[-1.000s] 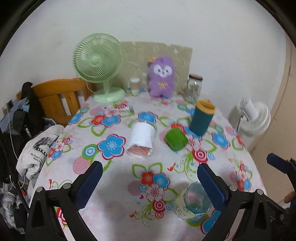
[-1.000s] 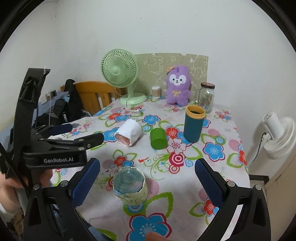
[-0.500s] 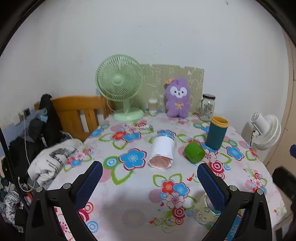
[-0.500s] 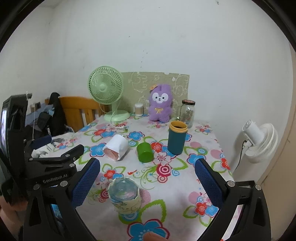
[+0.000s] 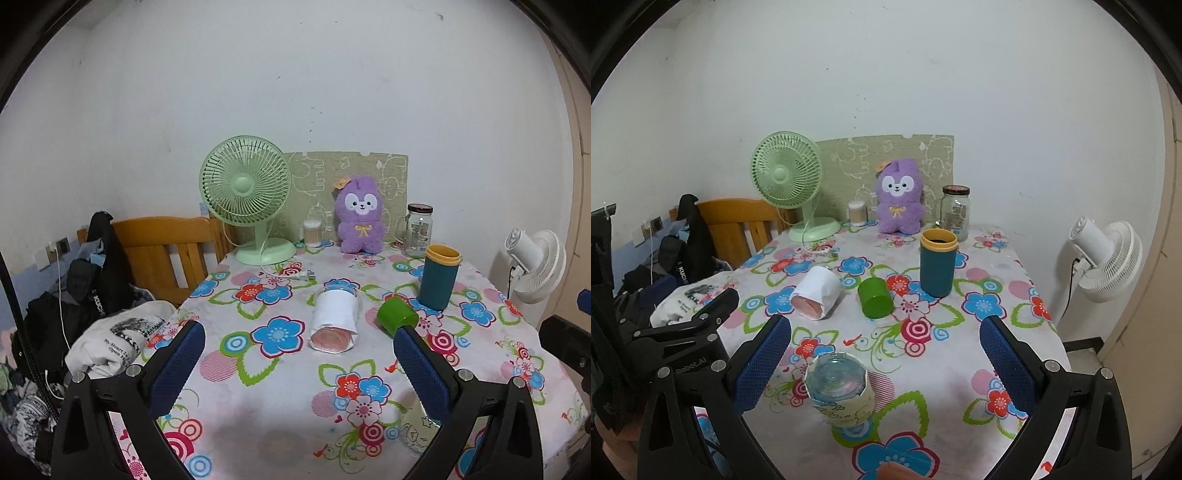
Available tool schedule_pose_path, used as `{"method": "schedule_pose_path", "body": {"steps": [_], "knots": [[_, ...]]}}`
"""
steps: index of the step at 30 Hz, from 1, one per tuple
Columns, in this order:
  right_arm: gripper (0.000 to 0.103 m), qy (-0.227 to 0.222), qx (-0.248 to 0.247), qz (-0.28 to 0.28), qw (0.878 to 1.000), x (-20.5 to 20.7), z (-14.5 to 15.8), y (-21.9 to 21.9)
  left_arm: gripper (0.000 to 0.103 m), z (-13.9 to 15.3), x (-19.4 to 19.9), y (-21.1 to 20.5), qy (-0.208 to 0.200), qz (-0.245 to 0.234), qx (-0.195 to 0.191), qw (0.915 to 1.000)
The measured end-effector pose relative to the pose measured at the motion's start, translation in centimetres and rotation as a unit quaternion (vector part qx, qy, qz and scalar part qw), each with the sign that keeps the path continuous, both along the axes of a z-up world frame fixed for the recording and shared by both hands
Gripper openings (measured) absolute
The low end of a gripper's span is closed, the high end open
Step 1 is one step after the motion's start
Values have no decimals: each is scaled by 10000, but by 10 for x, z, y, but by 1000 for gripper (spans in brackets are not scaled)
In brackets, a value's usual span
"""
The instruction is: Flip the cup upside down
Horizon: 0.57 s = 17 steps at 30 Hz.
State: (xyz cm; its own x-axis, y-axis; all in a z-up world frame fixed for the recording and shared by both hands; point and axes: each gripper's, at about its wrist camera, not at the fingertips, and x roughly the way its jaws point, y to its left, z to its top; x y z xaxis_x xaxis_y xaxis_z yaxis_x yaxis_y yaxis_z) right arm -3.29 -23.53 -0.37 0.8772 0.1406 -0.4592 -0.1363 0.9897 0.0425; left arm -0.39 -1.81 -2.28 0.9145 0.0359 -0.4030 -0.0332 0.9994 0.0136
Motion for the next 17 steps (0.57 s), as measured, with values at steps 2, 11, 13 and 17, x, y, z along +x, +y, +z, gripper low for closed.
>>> {"method": "schedule_pose_path", "body": {"steps": [2, 11, 13, 17], "knots": [[103, -6, -60, -32, 10000, 1, -1, 1, 103, -1, 1, 3, 58, -19, -129, 9999], [103, -107, -230, -237, 9994, 1, -1, 0, 103, -5, 3, 1, 81, 46, -109, 9999], [103, -91, -220, -247, 9994, 1, -2, -1, 103, -6, 3, 2, 60, 72, -111, 9999], [103, -64, -237, -282, 9993, 2, -4, -1, 103, -8, 4, -1, 123, 8, -58, 9999]]}}
